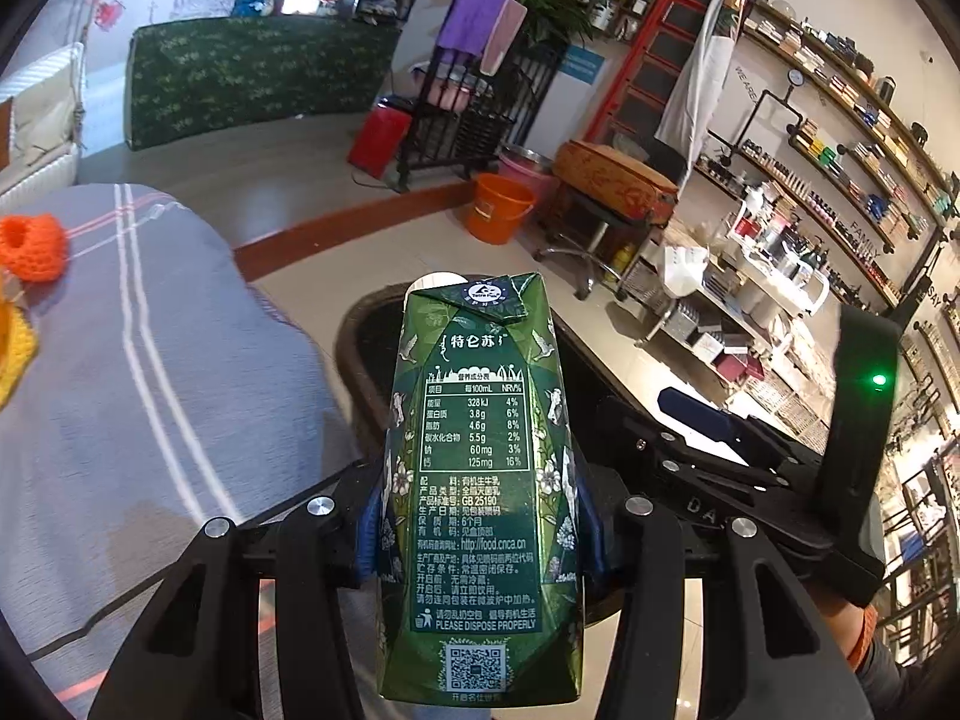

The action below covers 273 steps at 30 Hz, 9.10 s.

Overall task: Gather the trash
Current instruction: 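Carry carton and bag over the bin and open the right tool to drop the bag, then open the left tool over the bin to drop the green carton, then move both tools back over the table toward the white mask, then grasp the white face mask with the left tool while the right tool grasps the orange mesh net, then carry mask and net over the bin and open the right tool to drop the net, then open the left tool over the bin to drop the white mask, then move both tools back over the table toward the orange peels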

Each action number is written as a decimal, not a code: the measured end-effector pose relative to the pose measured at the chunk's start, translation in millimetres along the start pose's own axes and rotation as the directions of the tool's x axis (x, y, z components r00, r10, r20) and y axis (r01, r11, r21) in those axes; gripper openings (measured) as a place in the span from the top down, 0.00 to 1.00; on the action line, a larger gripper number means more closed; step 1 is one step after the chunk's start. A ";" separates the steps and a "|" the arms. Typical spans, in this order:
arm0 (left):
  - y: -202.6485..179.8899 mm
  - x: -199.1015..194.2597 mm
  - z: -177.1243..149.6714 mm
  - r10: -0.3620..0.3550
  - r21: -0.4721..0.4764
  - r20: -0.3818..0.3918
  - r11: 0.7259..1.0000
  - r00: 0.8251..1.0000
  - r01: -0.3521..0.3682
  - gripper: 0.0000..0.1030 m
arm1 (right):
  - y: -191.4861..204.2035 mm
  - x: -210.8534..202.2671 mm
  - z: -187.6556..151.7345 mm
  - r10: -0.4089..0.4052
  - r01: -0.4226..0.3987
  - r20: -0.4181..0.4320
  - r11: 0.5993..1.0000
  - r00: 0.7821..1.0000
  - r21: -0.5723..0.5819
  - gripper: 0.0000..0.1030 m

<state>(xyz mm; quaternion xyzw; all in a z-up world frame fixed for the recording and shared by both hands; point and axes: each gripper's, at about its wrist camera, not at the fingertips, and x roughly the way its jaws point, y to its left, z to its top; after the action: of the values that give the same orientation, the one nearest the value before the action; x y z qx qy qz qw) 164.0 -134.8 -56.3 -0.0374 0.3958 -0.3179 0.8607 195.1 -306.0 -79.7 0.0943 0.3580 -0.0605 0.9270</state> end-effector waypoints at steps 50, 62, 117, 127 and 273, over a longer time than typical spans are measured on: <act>21.7 -11.4 15.3 0.123 -0.055 0.002 0.991 0.992 -0.123 0.12 | -3.3 3.7 6.4 -0.060 0.060 0.023 0.998 0.998 0.031 0.24; 86.7 -71.1 9.3 0.288 -0.183 0.078 0.945 0.954 -0.271 0.11 | 85.7 10.5 19.1 0.154 -0.155 -0.016 0.981 0.988 -0.119 0.24; 314.9 -114.7 29.0 0.497 -0.333 0.052 0.826 0.866 -0.454 0.92 | 385.1 139.5 92.1 0.361 -0.428 -0.232 0.721 0.903 -0.546 0.87; 293.3 -152.8 20.4 0.539 -0.362 0.115 0.805 0.834 -0.470 0.96 | 361.7 108.8 88.8 0.385 -0.427 -0.192 0.748 0.903 -0.508 0.88; 130.6 -85.6 13.7 0.349 -0.200 0.085 0.923 0.933 -0.328 0.06 | 96.5 18.0 21.7 0.203 -0.205 -0.026 0.975 0.979 -0.090 0.17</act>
<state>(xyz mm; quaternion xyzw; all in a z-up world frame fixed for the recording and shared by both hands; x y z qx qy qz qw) 199.8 15.9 -32.0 -0.0658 0.3718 -0.1239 0.9177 239.9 -217.5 -63.4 0.0880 0.3568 0.0523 0.9286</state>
